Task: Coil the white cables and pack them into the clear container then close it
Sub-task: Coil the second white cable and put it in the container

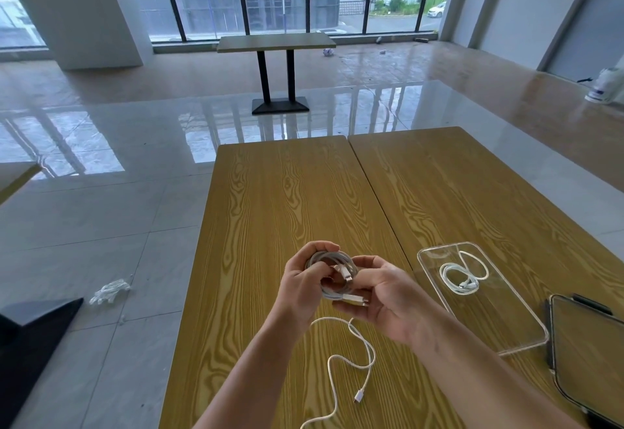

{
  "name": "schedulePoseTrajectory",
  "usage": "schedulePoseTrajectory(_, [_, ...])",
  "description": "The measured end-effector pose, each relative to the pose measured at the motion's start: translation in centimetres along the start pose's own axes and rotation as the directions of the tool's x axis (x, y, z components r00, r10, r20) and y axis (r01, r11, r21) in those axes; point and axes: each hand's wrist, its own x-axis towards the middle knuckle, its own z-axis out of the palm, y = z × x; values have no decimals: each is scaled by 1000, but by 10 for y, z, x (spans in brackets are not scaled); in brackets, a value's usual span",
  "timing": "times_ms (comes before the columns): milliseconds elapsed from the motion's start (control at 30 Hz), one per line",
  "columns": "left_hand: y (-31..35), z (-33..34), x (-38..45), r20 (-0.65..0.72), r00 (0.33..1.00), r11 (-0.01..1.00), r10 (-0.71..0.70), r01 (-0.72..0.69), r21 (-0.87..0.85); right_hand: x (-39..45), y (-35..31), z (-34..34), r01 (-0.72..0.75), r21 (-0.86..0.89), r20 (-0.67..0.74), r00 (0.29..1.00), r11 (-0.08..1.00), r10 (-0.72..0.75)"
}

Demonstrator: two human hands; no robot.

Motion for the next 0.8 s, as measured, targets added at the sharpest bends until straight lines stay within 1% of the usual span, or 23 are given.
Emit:
schedulePoseTrajectory(133, [0, 3, -1, -132, 991, 1000, 11, -10, 6, -6, 2, 0, 71, -6, 12, 997, 997, -71])
schedulePoseTrajectory(333, [-4, 6, 0, -261, 965, 999, -31, 19, -48, -12, 10, 0, 177, -150, -29, 983, 973, -183])
schedulePoseTrajectory(433, [-2, 9, 1, -260, 962, 992, -78, 49, -116, -11, 11, -1, 230, -228, -68, 965, 946, -252])
schedulePoseTrajectory(533, [2, 11, 2, -250, 958, 975, -139, 89, -204, -8, 12, -4, 281, -324, -55, 948, 903, -314])
schedulePoseTrajectory(633, [6, 11, 2, -195, 960, 950, -199, 140, -281, -6, 13, -6, 318, -423, -21, 933, 849, -360])
schedulePoseTrajectory(800, [10, 5, 3, -87, 965, 923, -248, 208, -323, -6, 14, -10, 380, -505, -20, 892, 775, -451])
